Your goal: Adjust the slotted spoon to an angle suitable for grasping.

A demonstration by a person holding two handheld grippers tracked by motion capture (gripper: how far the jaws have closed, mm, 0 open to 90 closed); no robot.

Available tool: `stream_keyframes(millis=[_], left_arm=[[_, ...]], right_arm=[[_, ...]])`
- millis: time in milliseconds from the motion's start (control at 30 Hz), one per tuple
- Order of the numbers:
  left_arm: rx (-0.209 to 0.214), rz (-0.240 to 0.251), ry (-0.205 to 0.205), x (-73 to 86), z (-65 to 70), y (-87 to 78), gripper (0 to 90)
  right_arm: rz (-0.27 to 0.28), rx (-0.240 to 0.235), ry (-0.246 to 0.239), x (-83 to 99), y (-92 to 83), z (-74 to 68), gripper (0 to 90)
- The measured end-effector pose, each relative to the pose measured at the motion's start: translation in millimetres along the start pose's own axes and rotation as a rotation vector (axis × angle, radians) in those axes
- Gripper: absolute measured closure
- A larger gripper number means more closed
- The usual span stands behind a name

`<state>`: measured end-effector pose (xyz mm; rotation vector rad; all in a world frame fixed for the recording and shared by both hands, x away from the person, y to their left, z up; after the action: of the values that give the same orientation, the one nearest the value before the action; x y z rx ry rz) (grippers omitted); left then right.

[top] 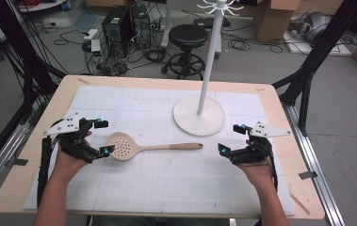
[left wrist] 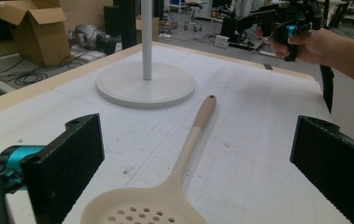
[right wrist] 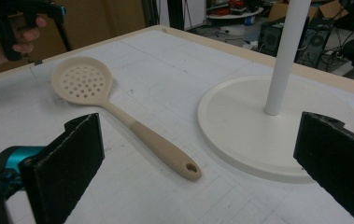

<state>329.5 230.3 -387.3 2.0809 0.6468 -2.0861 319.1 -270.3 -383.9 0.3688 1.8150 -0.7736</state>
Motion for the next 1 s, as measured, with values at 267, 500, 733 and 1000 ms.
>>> stream_keyframes(millis=[267, 500, 733, 1000], left_arm=[[-0.007, 0.002, 0.005, -0.7, -0.5, -2.0, 3.4], [-0.005, 0.009, 0.009, -1.6, 0.0, -3.5, 3.4], [-0.011, 0.008, 0.01, -2.0, -0.8, -6.3, 3.4], [-0.01, -0.003, 0.019, -1.9, 0.0, -6.1, 3.4]], right_arm=[[-0.013, 0.0, -0.004, 1.9, -0.2, 0.8, 0.4], [-0.019, -0.001, -0.022, 0.4, 1.4, -3.9, 0.4], [-0.019, 0.001, -0.019, -0.4, 2.2, -3.7, 0.4], [-0.032, -0.006, -0.021, -0.1, 7.1, -4.6, 0.4]])
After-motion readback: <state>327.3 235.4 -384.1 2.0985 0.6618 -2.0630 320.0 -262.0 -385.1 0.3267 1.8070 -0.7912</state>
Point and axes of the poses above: each handheld gripper's, and its own axes: y roughly forward along the jaws, x roughly out of its underside, z roughly to its right, the point moved 2 cm from there along y, roughly forward along the jaws, and after that the axes turned 7 degrees about y, right-handed, at the moved point
